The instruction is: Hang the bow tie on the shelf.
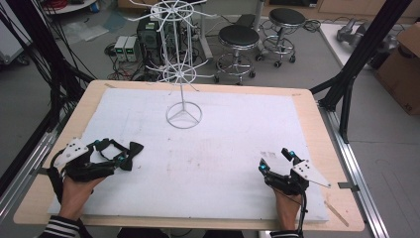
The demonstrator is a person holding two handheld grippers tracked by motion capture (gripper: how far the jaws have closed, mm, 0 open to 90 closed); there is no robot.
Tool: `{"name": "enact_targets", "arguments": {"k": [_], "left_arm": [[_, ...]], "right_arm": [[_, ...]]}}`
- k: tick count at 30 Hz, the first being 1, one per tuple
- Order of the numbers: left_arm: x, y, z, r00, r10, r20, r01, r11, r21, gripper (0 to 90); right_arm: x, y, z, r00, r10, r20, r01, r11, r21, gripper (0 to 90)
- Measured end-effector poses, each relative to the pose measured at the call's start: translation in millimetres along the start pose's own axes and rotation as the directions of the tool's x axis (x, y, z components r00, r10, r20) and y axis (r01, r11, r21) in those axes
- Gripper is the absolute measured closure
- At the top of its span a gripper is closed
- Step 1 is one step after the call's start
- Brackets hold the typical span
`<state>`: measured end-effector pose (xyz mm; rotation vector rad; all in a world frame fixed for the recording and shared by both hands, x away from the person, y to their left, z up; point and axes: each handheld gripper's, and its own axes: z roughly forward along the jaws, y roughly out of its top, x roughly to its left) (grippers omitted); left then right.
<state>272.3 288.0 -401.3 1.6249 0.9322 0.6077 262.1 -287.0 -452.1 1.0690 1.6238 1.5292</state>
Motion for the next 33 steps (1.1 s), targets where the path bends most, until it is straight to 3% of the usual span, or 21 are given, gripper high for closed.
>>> {"name": "enact_targets", "arguments": {"k": [5, 6, 7, 8, 9, 10, 11, 13, 15, 19, 20, 23, 24, 25, 26, 28, 29, 30, 31, 32, 33], "left_arm": [[3.3, 9.1, 1.3, 0.9997, 0.025, -0.003, -0.024, 0.9965, 0.08, 18.2], [3.0, 11.2, 4.1, 0.9985, 0.055, 0.005, -0.055, 0.9893, 0.135, 18.3], [3.0, 11.2, 4.1, 0.9985, 0.055, 0.005, -0.055, 0.9893, 0.135, 18.7], [1.3, 14.0, 7.2, 0.9954, 0.095, 0.015, -0.096, 0.9757, 0.197, 19.5], [1.3, 14.0, 7.2, 0.9954, 0.095, 0.015, -0.096, 0.9757, 0.197, 20.5], [-0.8, 17.4, 11.0, 0.9903, 0.138, 0.013, -0.137, 0.9553, 0.262, 21.2], [-0.8, 17.4, 11.0, 0.9903, 0.138, 0.013, -0.137, 0.9553, 0.262, 21.1], [-1.9, 21.2, 14.0, 0.9865, 0.164, -0.005, -0.154, 0.9369, 0.314, 19.7], [-2.3, 26.2, 17.8, 0.9872, 0.158, -0.024, -0.14, 0.9287, 0.344, 20.2], [-2.9, 27.5, 20.3, 0.9885, 0.151, -0.006, -0.139, 0.923, 0.359, 26.6], [-3.7, 26.4, 22.5, 0.9882, 0.153, -0.003, -0.14, 0.9117, 0.386, 26.6], [-4.1, 22.8, 24.3, 0.9889, 0.148, 0.015, -0.14, 0.8948, 0.424, 33.8], [-4.5, 20.7, 26.2, 0.9876, 0.157, 0.009, -0.143, 0.8763, 0.46, 35.7], [-5.2, 18.7, 28.0, 0.9869, 0.161, 0.008, -0.145, 0.8653, 0.48, 35.8], [-5.2, 18.7, 28.0, 0.9869, 0.161, 0.008, -0.145, 0.8653, 0.48, 37.2], [-6.3, 13.8, 32.6, 0.9867, 0.162, -0.009, -0.133, 0.8388, 0.528, 40.5], [-6.3, 13.8, 32.6, 0.9867, 0.162, -0.009, -0.133, 0.8388, 0.528, 40.5], [-5.5, 11.9, 35.5, 0.9871, 0.159, -0.018, -0.123, 0.8255, 0.551, 40.5], [-5.5, 11.9, 35.5, 0.9871, 0.159, -0.018, -0.123, 0.8255, 0.551, 40.3], [-5.0, 10.3, 38.3, 0.9881, 0.153, -0.017, -0.116, 0.814, 0.569, 40.4], [-5.1, 9.8, 39.3, 0.9884, 0.151, -0.017, -0.114, 0.8084, 0.577, 40.7]], "right_arm": [[0.1, -0.1, -0.1, 1.0, -0.002, 0.0, 0.002, 1.0, 0.0, 9.6], [0.2, -0.1, -0.2, 1.0, 0.0, 0.001, 0.0, 1.0, 0.0, 9.6], [0.1, -0.1, -0.2, 1.0, 0.002, 0.0, -0.002, 1.0, 0.0, 9.6], [0.0, 0.0, -0.2, 1.0, 0.003, 0.0, -0.003, 1.0, 0.0, 9.6], [0.0, 0.0, -0.2, 1.0, 0.003, 0.0, -0.003, 1.0, 0.0, 9.6], [0.1, -0.1, -0.3, 1.0, 0.007, 0.001, -0.007, 1.0, 0.002, 9.6], [-0.4, -0.1, -0.2, 1.0, 0.002, 0.002, -0.002, 1.0, 0.0, 9.6], [0.1, -0.1, -0.3, 1.0, 0.007, 0.001, -0.007, 1.0, 0.002, 9.6], [0.0, -0.1, -0.3, 1.0, 0.007, 0.002, -0.007, 1.0, 0.003, 9.6], [-0.1, -0.1, -0.3, 1.0, 0.008, 0.0, -0.008, 1.0, 0.003, 9.6], [-0.4, -0.1, -0.2, 1.0, 0.004, 0.0, -0.004, 1.0, 0.0, 9.6], [-0.5, -0.1, -0.2, 1.0, 0.005, 0.0, -0.005, 1.0, 0.0, 9.6], [-0.4, 0.0, -0.2, 1.0, 0.007, 0.0, -0.007, 1.0, 0.0, 9.6], [-0.5, -0.1, -0.2, 1.0, 0.006, 0.001, -0.006, 1.0, 0.0, 9.6], [-0.5, -0.1, -0.2, 1.0, 0.005, 0.0, -0.005, 1.0, 0.0, 9.6], [-0.5, -0.1, -0.1, 1.0, 0.003, 0.001, -0.003, 1.0, 0.0, 9.6], [-0.5, -0.1, -0.1, 1.0, 0.003, 0.001, -0.003, 1.0, 0.0, 9.6], [-0.4, -0.1, -0.1, 1.0, 0.003, 0.002, -0.003, 1.0, 0.0, 9.6], [-0.4, -0.1, -0.1, 1.0, 0.003, 0.002, -0.003, 1.0, 0.0, 9.6], [-0.1, -0.1, -0.3, 1.0, 0.007, 0.0, -0.007, 1.0, 0.003, 9.6], [0.0, -0.1, -0.2, 1.0, 0.007, 0.001, -0.007, 1.0, 0.003, 9.6]]}}
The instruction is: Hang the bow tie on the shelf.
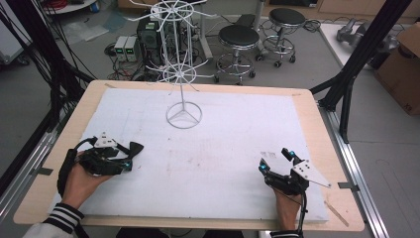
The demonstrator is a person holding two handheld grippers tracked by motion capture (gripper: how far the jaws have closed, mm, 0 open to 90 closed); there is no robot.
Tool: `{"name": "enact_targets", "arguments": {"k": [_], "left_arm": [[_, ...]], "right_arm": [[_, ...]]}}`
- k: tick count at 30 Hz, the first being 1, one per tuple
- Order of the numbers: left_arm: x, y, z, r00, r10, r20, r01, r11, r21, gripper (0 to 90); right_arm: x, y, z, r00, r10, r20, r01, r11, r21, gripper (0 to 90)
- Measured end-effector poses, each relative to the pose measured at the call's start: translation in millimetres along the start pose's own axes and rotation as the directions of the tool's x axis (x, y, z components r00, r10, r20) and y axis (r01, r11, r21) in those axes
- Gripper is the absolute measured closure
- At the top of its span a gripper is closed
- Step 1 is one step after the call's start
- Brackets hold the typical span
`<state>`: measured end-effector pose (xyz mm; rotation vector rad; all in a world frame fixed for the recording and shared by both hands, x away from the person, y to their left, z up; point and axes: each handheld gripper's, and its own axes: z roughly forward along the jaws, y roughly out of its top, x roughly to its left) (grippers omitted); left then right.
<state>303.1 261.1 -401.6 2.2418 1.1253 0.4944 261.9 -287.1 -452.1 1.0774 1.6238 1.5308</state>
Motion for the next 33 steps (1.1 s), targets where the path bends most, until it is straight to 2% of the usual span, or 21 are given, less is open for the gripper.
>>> {"name": "enact_targets", "arguments": {"k": [7, 16, 18, 21, 27, 33], "left_arm": [[1.6, 1.3, 8.1, 0.9996, -0.017, 0.023, 0.016, 0.998, 0.061, 49.1], [1.2, 1.6, 16.1, 0.9995, -0.022, 0.022, 0.02, 0.9939, 0.109, 50.2], [1.8, 1.8, 15.8, 0.9984, -0.039, 0.04, 0.035, 0.9934, 0.109, 54.1], [2.6, 2.0, 17.0, 0.9974, -0.056, 0.046, 0.05, 0.9916, 0.119, 59.4], [3.7, 0.5, 18.6, 0.996, -0.072, 0.053, 0.066, 0.9909, 0.117, 59.5], [7.4, -2.5, 19.7, 0.9909, -0.114, 0.071, 0.106, 0.9873, 0.119, 63.3]], "right_arm": [[0.0, 0.0, 0.1, 1.0, -0.003, -0.001, 0.003, 1.0, -0.002, 9.6], [0.2, 0.1, 0.3, 0.9999, -0.011, 0.0, 0.011, 1.0, -0.002, 9.6], [0.1, 0.1, 0.4, 0.9998, -0.017, 0.001, 0.017, 1.0, -0.002, 9.6], [0.3, 0.1, 0.3, 0.9999, -0.013, 0.001, 0.013, 1.0, -0.001, 9.6], [1.4, 0.0, 0.3, 0.9999, -0.013, 0.001, 0.013, 1.0, 0.003, 9.6], [1.4, 0.0, 0.4, 0.9999, -0.017, 0.002, 0.017, 1.0, 0.003, 9.6]]}}
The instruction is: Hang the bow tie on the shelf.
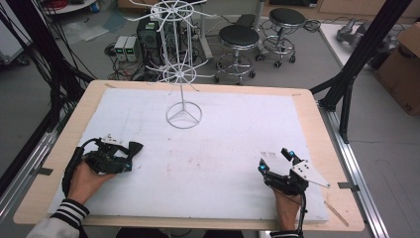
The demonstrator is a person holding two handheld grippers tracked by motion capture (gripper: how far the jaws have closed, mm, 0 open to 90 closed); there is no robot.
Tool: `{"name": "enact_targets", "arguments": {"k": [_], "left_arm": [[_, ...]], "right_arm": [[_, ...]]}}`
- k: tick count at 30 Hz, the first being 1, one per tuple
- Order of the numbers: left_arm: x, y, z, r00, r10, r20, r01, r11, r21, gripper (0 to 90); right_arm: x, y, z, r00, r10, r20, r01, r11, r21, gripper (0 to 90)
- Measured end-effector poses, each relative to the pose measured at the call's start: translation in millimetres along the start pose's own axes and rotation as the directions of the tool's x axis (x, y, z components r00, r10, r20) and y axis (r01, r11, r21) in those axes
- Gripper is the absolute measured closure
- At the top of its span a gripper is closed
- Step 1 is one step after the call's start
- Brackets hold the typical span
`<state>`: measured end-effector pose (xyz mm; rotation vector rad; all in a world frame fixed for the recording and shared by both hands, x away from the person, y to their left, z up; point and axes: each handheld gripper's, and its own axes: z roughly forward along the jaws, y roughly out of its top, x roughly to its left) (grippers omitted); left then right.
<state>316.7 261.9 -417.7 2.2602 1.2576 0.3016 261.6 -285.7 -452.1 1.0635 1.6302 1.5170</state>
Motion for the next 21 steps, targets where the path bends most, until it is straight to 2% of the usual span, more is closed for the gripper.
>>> {"name": "enact_targets", "arguments": {"k": [4, 8, 17, 21], "left_arm": [[0.1, 0.3, 0.5, 0.9997, -0.024, 0.011, 0.024, 0.9997, 0.0, 69.1], [1.6, 0.9, -1.5, 0.9994, -0.031, 0.016, 0.032, 0.9995, -0.009, 81.3], [0.2, -0.7, -2.0, 0.9997, -0.024, 0.003, 0.024, 0.9996, -0.018, 84.2], [-0.1, -2.1, -4.5, 0.9998, -0.019, 0.011, 0.02, 0.9987, -0.047, 84.2]], "right_arm": [[-0.1, 0.1, 0.2, 1.0, -0.004, -0.001, 0.004, 1.0, -0.002, 9.6], [0.0, 0.0, 0.2, 1.0, -0.007, -0.001, 0.007, 1.0, -0.002, 9.6], [0.0, 0.0, 0.2, 1.0, -0.004, -0.002, 0.004, 1.0, -0.002, 9.6], [0.0, 0.0, 0.2, 1.0, -0.005, -0.001, 0.005, 1.0, -0.002, 9.6]]}}
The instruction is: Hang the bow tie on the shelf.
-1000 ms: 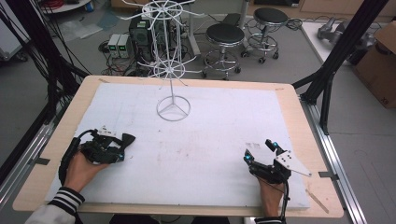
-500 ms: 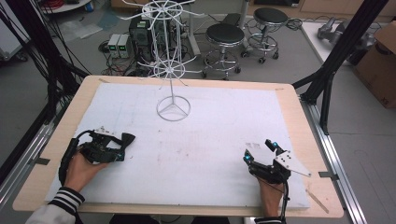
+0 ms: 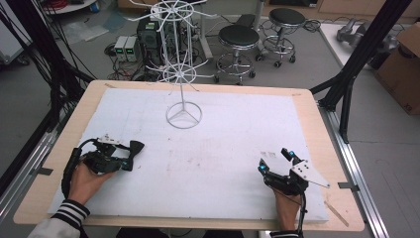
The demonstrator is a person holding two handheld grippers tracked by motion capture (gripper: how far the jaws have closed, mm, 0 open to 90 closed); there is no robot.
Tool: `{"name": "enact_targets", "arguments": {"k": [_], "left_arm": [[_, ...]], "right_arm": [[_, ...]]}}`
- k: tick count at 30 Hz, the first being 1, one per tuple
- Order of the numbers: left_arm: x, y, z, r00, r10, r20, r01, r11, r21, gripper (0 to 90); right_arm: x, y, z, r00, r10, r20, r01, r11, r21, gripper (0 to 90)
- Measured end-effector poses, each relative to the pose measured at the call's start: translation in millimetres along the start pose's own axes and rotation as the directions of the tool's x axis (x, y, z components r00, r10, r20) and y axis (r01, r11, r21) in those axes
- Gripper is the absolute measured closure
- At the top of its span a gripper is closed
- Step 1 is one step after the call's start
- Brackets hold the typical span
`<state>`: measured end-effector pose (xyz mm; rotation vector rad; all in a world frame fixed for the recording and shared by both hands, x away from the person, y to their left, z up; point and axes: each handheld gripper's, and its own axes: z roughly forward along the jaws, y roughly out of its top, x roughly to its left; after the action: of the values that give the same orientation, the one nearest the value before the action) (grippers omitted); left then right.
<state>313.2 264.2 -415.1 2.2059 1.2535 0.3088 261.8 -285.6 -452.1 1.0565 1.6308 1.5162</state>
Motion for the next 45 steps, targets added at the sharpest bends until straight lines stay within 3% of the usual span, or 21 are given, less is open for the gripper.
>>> {"name": "enact_targets", "arguments": {"k": [4, 8, 11, 14, 17, 22, 23, 26, 28, 30, 36, 40, 41, 42, 43, 44, 45], "left_arm": [[-0.5, 0.3, -2.7, 1.0, 0.004, 0.007, -0.004, 0.9998, -0.019, 84.2], [-1.7, 0.8, -6.0, 0.9999, -0.007, 0.012, 0.008, 0.9976, -0.068, 84.6], [-2.8, 2.4, -12.2, 1.0, -0.007, -0.004, 0.006, 0.9927, -0.12, 84.8], [-3.1, 4.0, -16.0, 0.9998, -0.018, -0.001, 0.018, 0.9897, -0.142, 84.8], [-7.4, 8.9, -24.1, 0.9998, -0.018, -0.002, 0.017, 0.9812, -0.192, 84.8], [-12.7, 14.3, -31.1, 1.0, -0.002, -0.006, 0.0, 0.9731, -0.23, 84.8], [-14.2, 16.8, -33.2, 1.0, -0.006, -0.005, 0.005, 0.968, -0.251, 84.8], [-14.8, 18.8, -35.2, 0.9999, -0.009, -0.008, 0.007, 0.9641, -0.265, 84.8], [-15.0, 22.0, -37.9, 0.9995, -0.031, 0.0, 0.029, 0.955, -0.295, 84.8], [-14.2, 24.2, -39.9, 0.9993, -0.036, 0.004, 0.035, 0.951, -0.307, 84.8], [-15.6, 35.3, -45.4, 0.9993, -0.037, 0.006, 0.037, 0.9463, -0.321, 84.8], [-15.1, 43.5, -51.4, 0.9987, -0.05, 0.011, 0.05, 0.9258, -0.375, 84.8], [-15.1, 43.5, -51.4, 0.9987, -0.05, 0.011, 0.05, 0.9258, -0.375, 84.8], [-14.3, 47.7, -55.3, 0.9984, -0.055, 0.015, 0.056, 0.9121, -0.406, 84.8], [-14.1, 49.8, -57.1, 0.9984, -0.057, 0.01, 0.055, 0.905, -0.422, 84.8], [-14.1, 49.8, -57.1, 0.9984, -0.057, 0.01, 0.055, 0.905, -0.422, 84.8], [-13.6, 53.6, -60.3, 0.9981, -0.061, 0.004, 0.056, 0.8937, -0.445, 84.8]], "right_arm": [[0.0, 0.0, 0.0, 1.0, 0.001, 0.0, -0.001, 1.0, 0.0, 9.6], [0.1, 0.0, 0.0, 1.0, -0.003, 0.002, 0.003, 1.0, -0.001, 9.6], [-0.1, 0.0, 0.0, 1.0, -0.004, 0.001, 0.004, 1.0, 0.001, 9.6], [0.0, 0.0, 0.0, 1.0, -0.001, 0.001, 0.001, 1.0, 0.0, 9.6], [0.0, 0.0, 0.0, 1.0, 0.0, 0.002, 0.0, 1.0, 0.0, 9.6], [0.0, 0.0, 0.0, 1.0, 0.0, 0.001, 0.0, 1.0, 0.0, 9.6], [0.0, 0.0, 0.0, 1.0, 0.0, 0.001, 0.0, 1.0, 0.0, 9.6], [-0.1, 0.0, 0.1, 1.0, -0.002, 0.002, 0.002, 1.0, -0.002, 9.6], [0.0, 0.0, 0.0, 1.0, 0.001, 0.001, -0.001, 1.0, 0.0, 9.6], [0.2, 0.0, -0.2, 1.0, 0.005, 0.003, -0.005, 1.0, 0.001, 9.6], [0.2, 0.0, -0.1, 1.0, 0.002, 0.002, -0.002, 1.0, 0.001, 9.6], [0.3, 0.0, -0.1, 1.0, 0.001, 0.003, -0.001, 1.0, 0.0, 9.6], [0.2, 0.0, -0.1, 1.0, -0.002, 0.002, 0.002, 1.0, 0.0, 9.6], [0.2, -0.1, -0.1, 1.0, -0.001, 0.003, 0.001, 1.0, 0.0, 9.6], [0.2, -0.1, 0.0, 1.0, -0.002, 0.003, 0.002, 1.0, 0.0, 9.6], [0.3, 0.0, 0.0, 1.0, 0.0, 0.003, 0.0, 1.0, -0.001, 9.6], [0.2, -0.1, 0.0, 1.0, -0.001, 0.003, 0.001, 1.0, 0.0, 9.6]]}}
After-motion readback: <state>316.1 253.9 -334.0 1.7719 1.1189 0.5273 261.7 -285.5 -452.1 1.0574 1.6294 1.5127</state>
